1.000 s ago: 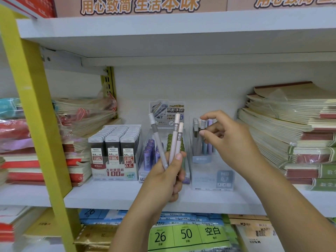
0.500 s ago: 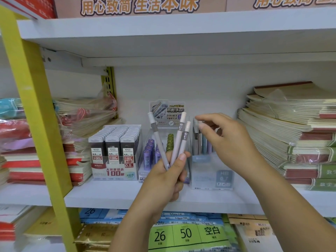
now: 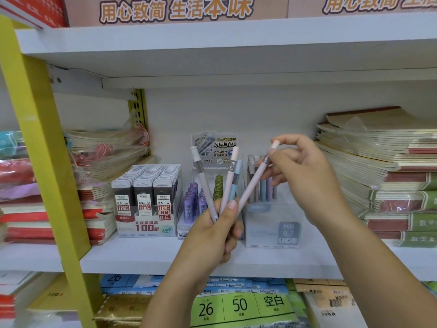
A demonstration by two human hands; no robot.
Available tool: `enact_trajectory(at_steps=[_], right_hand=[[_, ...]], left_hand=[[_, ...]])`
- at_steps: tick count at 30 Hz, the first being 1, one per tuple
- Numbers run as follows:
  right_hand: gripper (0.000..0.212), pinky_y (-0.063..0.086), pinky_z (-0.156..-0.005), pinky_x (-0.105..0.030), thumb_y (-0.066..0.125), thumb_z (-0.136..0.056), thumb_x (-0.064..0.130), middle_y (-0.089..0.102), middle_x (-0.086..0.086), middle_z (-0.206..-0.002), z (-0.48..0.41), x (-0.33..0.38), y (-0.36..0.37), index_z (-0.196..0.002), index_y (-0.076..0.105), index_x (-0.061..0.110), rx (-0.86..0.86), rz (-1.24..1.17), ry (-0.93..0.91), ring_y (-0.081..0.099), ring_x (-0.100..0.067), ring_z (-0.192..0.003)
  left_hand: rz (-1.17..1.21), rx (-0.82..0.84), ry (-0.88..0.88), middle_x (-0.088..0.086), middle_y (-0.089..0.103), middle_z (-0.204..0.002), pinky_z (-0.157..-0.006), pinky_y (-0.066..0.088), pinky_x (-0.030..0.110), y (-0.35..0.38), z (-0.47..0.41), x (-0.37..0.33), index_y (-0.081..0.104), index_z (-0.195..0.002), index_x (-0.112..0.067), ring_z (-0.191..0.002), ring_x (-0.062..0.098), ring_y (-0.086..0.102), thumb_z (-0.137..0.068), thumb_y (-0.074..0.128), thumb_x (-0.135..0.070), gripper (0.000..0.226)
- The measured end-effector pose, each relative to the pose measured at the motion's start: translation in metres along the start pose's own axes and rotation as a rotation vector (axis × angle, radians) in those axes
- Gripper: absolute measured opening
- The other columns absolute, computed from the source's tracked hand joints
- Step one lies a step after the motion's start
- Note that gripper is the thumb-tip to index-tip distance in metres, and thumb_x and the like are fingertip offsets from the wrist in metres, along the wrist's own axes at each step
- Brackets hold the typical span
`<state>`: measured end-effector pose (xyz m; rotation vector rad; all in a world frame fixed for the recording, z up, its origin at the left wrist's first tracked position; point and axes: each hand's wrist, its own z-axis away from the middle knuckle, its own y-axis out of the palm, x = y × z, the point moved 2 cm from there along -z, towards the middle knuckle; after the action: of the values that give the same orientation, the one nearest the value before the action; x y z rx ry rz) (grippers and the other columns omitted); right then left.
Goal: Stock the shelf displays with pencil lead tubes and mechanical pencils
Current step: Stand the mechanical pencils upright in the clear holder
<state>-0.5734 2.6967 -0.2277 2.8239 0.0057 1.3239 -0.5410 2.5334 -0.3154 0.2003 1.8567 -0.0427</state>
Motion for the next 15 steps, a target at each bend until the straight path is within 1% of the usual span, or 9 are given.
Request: enact_trajectory(at_steps=[3,5,6,7,8,9,10,12,15], right_hand=[[0.018,0.049,-0.051,-0.019,0.054,-0.093,0.01,0.073,-0.001,-0.077,-0.002,0.007,-0.012,-0.097,0.054,0.027,-0.147,-0.026,-0.143,0.07,-0.016,-0.065],[0.02,0.05,-0.054,-0.019,0.054,-0.092,0.013,0.071,0.001,-0.076,0.001,0.012,-0.019,-0.097,0.052,0.032,-0.249,0.014,-0.267,0.07,-0.015,-0.072],[0.02,0.052,-0.057,-0.023,0.054,-0.091,0.016,0.07,0.0,-0.076,0.002,0.014,-0.021,-0.097,0.051,0.035,-0.288,0.058,-0.326,0.07,-0.016,-0.075],[0.02,0.053,-0.059,-0.03,0.054,-0.091,0.018,0.068,-0.002,-0.077,0.003,0.015,-0.023,-0.098,0.051,0.037,-0.317,0.104,-0.375,0.069,-0.019,-0.076],[0.02,0.054,-0.061,-0.037,0.054,-0.091,0.02,0.066,-0.004,-0.077,0.004,0.016,-0.024,-0.098,0.05,0.038,-0.334,0.148,-0.412,0.067,-0.022,-0.076],[0.018,0.054,-0.062,-0.041,0.054,-0.092,0.021,0.065,-0.008,-0.079,0.004,0.015,-0.025,-0.099,0.049,0.037,-0.336,0.195,-0.436,0.065,-0.024,-0.075],[0.017,0.053,-0.062,-0.04,0.054,-0.092,0.021,0.064,-0.009,-0.08,0.004,0.013,-0.026,-0.101,0.05,0.034,-0.321,0.243,-0.447,0.064,-0.024,-0.075],[0.019,0.052,-0.062,-0.03,0.055,-0.091,0.018,0.065,-0.006,-0.083,0.001,0.007,-0.027,-0.104,0.05,0.031,-0.253,0.332,-0.428,0.064,-0.019,-0.076],[0.025,0.049,-0.063,-0.018,0.059,-0.091,0.015,0.066,0.003,-0.083,-0.004,-0.006,-0.026,-0.102,0.05,0.035,-0.14,0.457,-0.352,0.064,-0.009,-0.075]], left_hand=[[0.008,-0.006,-0.006,-0.003,0.053,-0.064,-0.041,0.026,0.019,0.0,-0.001,0.001,0.07,-0.106,-0.029,-0.045,0.008,0.032,-0.094,0.051,-0.047,0.029],[0.009,-0.007,-0.005,-0.003,0.052,-0.064,-0.04,0.025,0.019,-0.001,-0.002,0.001,0.072,-0.101,-0.034,-0.045,0.007,0.031,-0.099,0.048,-0.042,0.025],[0.011,-0.012,-0.006,-0.003,0.051,-0.063,-0.04,0.025,0.018,-0.001,-0.003,0.001,0.072,-0.101,-0.035,-0.045,0.007,0.03,-0.099,0.048,-0.041,0.025],[0.017,-0.018,-0.01,-0.003,0.051,-0.063,-0.04,0.025,0.018,-0.001,-0.003,0.001,0.072,-0.101,-0.034,-0.045,0.007,0.03,-0.099,0.049,-0.041,0.025],[0.02,-0.021,-0.012,-0.003,0.05,-0.063,-0.04,0.025,0.018,-0.001,-0.003,0.002,0.072,-0.102,-0.033,-0.045,0.007,0.03,-0.099,0.049,-0.041,0.025],[0.02,-0.024,-0.013,-0.003,0.05,-0.063,-0.04,0.025,0.018,-0.001,-0.003,0.002,0.072,-0.102,-0.033,-0.044,0.007,0.03,-0.1,0.049,-0.041,0.025],[0.02,-0.026,-0.012,-0.003,0.05,-0.063,-0.04,0.025,0.018,-0.001,-0.003,0.002,0.072,-0.103,-0.032,-0.044,0.007,0.031,-0.1,0.049,-0.041,0.025],[0.022,-0.028,-0.013,-0.003,0.05,-0.063,-0.04,0.025,0.018,-0.001,-0.003,0.003,0.072,-0.102,-0.032,-0.044,0.007,0.031,-0.1,0.049,-0.041,0.025],[0.02,-0.031,-0.009,-0.003,0.05,-0.062,-0.04,0.026,0.018,-0.001,-0.003,0.003,0.072,-0.103,-0.032,-0.044,0.007,0.031,-0.099,0.049,-0.041,0.025]])
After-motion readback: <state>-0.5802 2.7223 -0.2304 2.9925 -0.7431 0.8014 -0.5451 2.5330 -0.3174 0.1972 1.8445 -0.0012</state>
